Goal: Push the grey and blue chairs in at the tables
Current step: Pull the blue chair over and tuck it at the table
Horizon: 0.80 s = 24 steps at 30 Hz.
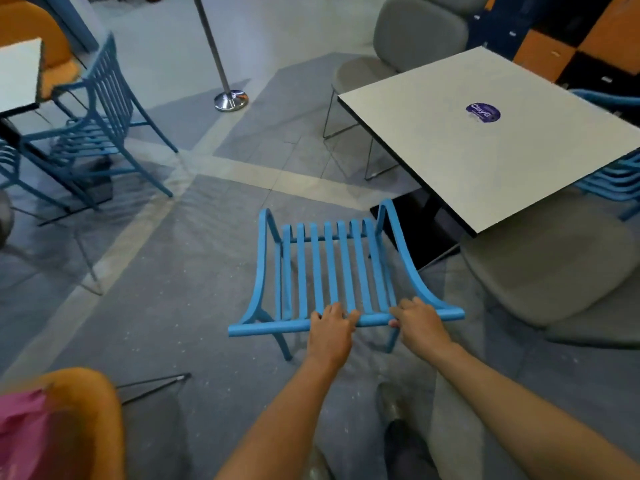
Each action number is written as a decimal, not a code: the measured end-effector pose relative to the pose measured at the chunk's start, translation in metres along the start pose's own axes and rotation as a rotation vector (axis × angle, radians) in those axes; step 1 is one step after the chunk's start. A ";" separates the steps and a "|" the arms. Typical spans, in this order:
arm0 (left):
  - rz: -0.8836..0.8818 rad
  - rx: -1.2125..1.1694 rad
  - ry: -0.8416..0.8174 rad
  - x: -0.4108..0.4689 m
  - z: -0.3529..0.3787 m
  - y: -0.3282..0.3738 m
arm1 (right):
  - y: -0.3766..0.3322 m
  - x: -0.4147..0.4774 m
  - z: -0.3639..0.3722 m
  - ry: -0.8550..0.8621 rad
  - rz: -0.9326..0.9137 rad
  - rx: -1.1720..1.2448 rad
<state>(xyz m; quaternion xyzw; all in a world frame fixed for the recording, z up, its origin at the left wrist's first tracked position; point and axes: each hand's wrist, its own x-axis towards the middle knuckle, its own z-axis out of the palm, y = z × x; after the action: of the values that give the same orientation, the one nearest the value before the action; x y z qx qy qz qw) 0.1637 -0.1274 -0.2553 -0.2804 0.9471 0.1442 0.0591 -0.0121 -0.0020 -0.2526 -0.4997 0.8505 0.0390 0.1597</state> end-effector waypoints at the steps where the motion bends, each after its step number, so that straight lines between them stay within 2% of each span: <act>1: 0.016 0.007 0.001 -0.008 0.000 -0.007 | -0.009 -0.007 0.003 -0.004 0.011 0.006; 8: 0.103 0.071 0.021 -0.054 0.002 -0.044 | -0.060 -0.048 0.030 0.018 0.027 0.088; 15: 0.106 0.001 0.072 -0.081 0.009 -0.055 | -0.066 -0.076 0.043 -0.016 -0.029 0.163; 18: -0.108 -0.150 0.200 -0.090 0.005 -0.056 | -0.058 -0.081 0.041 -0.030 -0.054 0.236; 22: -0.672 -0.405 0.348 -0.096 -0.001 -0.058 | -0.049 -0.084 0.042 -0.050 -0.069 0.278; 24: -0.895 -0.616 0.402 -0.092 -0.004 -0.058 | -0.047 -0.081 0.043 -0.073 -0.104 0.253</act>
<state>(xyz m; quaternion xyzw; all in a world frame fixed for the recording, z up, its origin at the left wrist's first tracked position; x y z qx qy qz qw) 0.2717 -0.1279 -0.2472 -0.6799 0.6432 0.3181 -0.1510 0.0749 0.0520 -0.2636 -0.5170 0.8153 -0.0587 0.2541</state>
